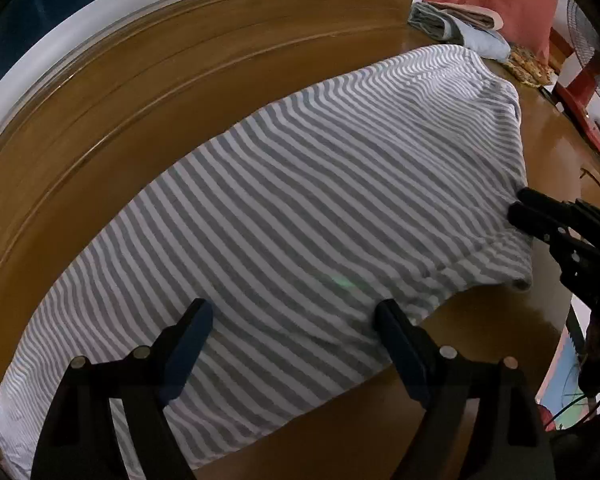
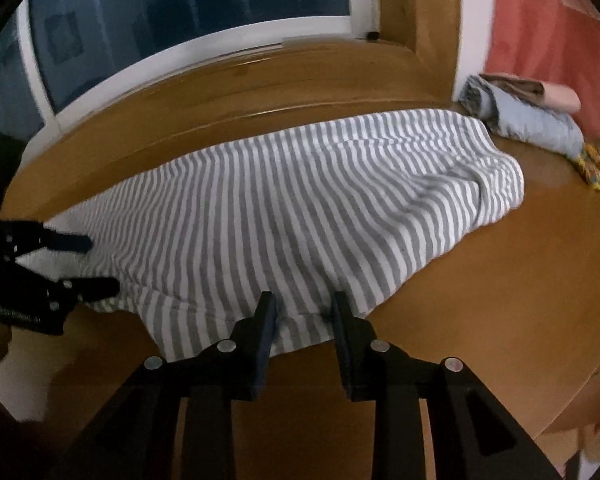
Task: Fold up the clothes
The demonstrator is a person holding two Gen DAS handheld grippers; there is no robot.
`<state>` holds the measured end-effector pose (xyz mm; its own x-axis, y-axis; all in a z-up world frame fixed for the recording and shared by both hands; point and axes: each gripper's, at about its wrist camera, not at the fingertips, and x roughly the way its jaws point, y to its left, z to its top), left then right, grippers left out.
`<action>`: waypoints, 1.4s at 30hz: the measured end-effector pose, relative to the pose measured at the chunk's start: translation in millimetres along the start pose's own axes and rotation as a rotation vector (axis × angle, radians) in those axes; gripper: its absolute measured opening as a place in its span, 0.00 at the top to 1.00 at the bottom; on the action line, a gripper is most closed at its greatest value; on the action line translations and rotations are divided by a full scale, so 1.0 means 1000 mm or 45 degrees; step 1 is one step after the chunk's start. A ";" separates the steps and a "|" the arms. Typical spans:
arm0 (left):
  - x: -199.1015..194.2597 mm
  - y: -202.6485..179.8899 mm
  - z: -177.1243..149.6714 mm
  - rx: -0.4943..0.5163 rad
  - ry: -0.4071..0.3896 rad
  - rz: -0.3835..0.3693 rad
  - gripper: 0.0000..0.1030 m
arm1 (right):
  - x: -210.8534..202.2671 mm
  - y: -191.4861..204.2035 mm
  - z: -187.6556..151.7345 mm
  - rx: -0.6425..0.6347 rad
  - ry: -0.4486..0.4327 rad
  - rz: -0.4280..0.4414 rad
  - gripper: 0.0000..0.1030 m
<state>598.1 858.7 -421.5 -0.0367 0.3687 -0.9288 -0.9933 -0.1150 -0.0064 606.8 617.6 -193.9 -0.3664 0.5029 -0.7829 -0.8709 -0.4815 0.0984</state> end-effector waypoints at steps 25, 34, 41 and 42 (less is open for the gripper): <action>0.027 -0.106 0.057 -0.007 -0.017 -0.003 0.20 | 0.046 -0.196 0.087 0.508 0.115 0.169 0.86; 0.024 -0.103 0.051 -0.161 0.009 0.070 0.19 | 0.033 -0.217 0.109 0.121 0.053 -0.014 1.00; 0.011 -0.101 0.050 -0.242 -0.022 0.049 0.22 | 0.017 -0.223 0.121 0.011 0.074 0.130 0.97; 0.009 -0.102 0.051 -0.246 -0.038 0.034 0.22 | 0.017 -0.214 0.125 -0.021 0.056 0.178 0.97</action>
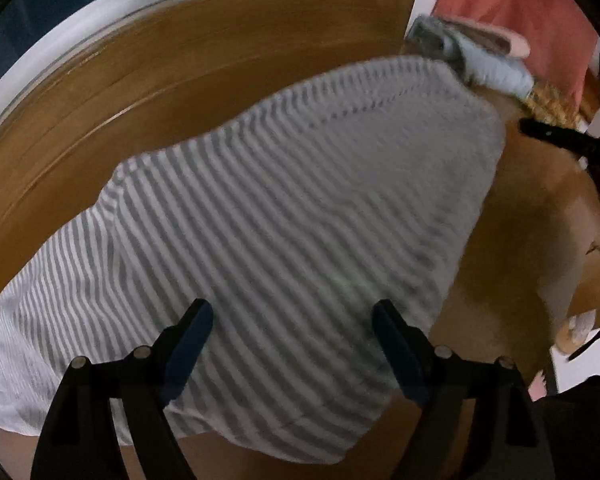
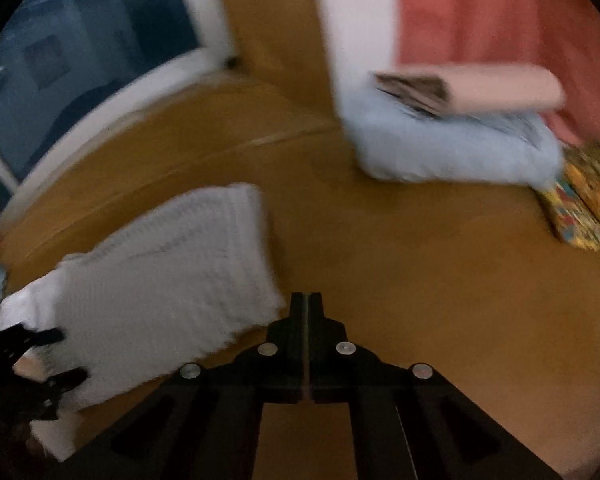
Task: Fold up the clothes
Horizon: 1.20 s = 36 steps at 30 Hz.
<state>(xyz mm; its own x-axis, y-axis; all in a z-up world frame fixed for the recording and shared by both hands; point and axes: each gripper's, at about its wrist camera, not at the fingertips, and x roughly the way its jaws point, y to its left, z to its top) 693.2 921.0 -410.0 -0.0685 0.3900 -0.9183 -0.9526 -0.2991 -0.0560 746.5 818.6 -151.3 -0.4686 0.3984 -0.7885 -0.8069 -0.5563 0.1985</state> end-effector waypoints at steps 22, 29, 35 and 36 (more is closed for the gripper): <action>0.007 0.089 0.045 -0.219 -0.073 0.205 0.22 | 0.084 0.081 0.058 -0.415 0.188 0.150 0.82; 0.026 0.119 0.058 -0.319 -0.089 0.243 0.18 | 0.107 0.051 0.059 -0.342 0.152 0.095 0.82; 0.007 0.105 0.060 -0.282 -0.128 0.239 0.21 | 0.081 0.066 0.057 -0.387 0.122 0.104 0.82; 0.002 0.104 0.056 -0.274 -0.137 0.210 0.21 | 0.077 0.073 0.057 -0.407 0.119 0.154 0.82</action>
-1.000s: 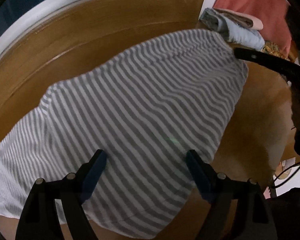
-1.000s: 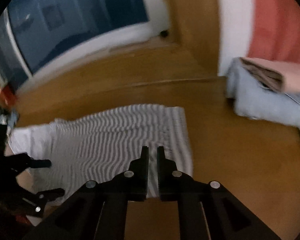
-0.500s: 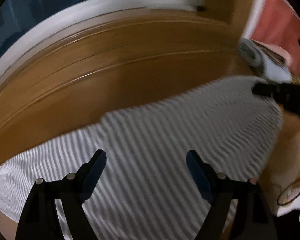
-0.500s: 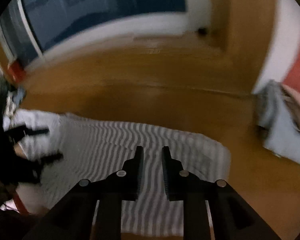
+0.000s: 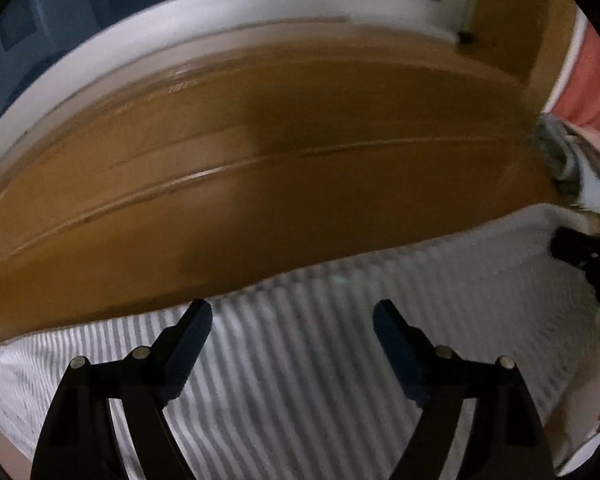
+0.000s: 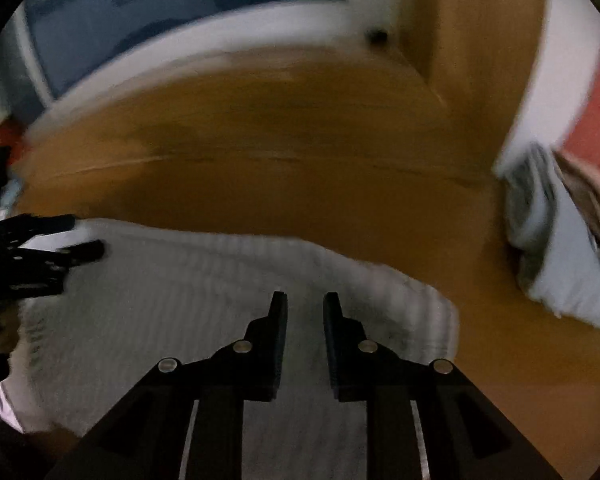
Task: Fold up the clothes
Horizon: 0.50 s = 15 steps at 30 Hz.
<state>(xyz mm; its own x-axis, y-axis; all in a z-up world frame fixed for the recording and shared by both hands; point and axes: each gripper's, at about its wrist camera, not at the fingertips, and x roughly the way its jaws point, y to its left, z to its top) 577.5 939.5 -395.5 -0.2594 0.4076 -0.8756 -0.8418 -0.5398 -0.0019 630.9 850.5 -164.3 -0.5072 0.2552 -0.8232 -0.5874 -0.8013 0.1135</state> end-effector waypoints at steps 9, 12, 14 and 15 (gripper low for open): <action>0.006 0.002 -0.025 -0.005 0.062 -0.129 0.22 | 0.056 0.070 0.032 -0.201 0.105 0.279 0.83; 0.005 -0.005 -0.034 0.047 0.051 -0.081 0.21 | 0.059 0.069 0.042 -0.204 0.055 0.174 0.83; 0.006 -0.007 -0.036 0.068 0.050 -0.051 0.20 | 0.064 0.063 0.047 -0.169 0.029 0.122 0.83; 0.005 -0.005 -0.035 0.053 0.055 -0.063 0.21 | 0.063 0.059 0.047 -0.140 0.022 0.132 0.83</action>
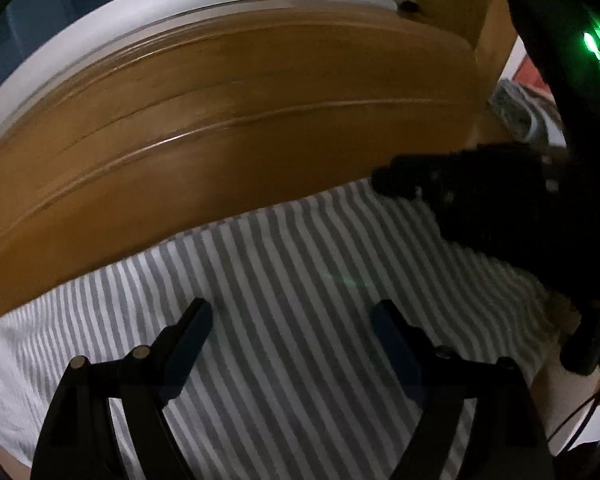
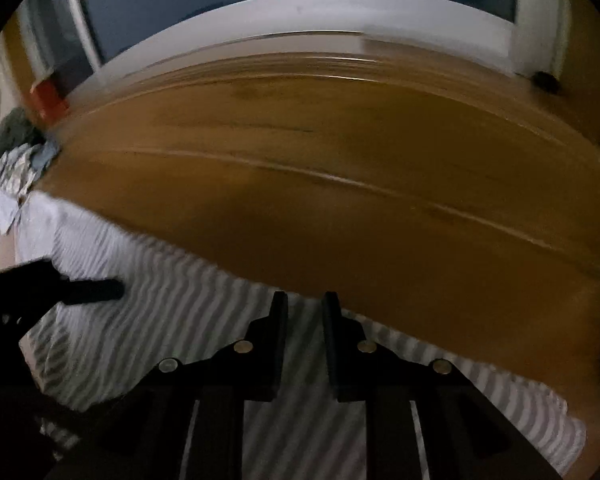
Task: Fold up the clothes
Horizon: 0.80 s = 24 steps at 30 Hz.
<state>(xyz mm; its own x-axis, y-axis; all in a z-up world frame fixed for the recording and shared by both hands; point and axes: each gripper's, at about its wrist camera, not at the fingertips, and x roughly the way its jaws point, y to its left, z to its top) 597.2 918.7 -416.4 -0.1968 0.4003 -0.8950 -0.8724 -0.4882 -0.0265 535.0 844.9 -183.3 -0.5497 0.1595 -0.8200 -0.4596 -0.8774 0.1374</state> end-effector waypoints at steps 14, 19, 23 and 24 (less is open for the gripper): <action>0.014 0.018 0.020 0.024 0.005 0.028 0.18 | -0.069 -0.078 -0.073 0.285 -0.075 -0.244 0.86; -0.004 0.025 0.010 -0.007 0.009 0.018 0.21 | -0.087 -0.074 -0.073 0.351 -0.115 -0.266 0.83; -0.033 0.030 -0.014 0.012 -0.033 0.008 0.21 | -0.119 -0.045 -0.081 0.270 -0.159 -0.199 0.80; -0.039 0.031 -0.022 0.016 -0.035 0.016 0.21 | -0.121 -0.039 -0.086 0.259 -0.145 -0.153 0.80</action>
<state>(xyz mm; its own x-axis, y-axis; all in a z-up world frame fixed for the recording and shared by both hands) 587.9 870.5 -392.3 -0.2200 0.4151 -0.8828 -0.8753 -0.4836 -0.0092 679.5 821.2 -137.2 -0.5522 0.3174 -0.7710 -0.6512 -0.7416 0.1611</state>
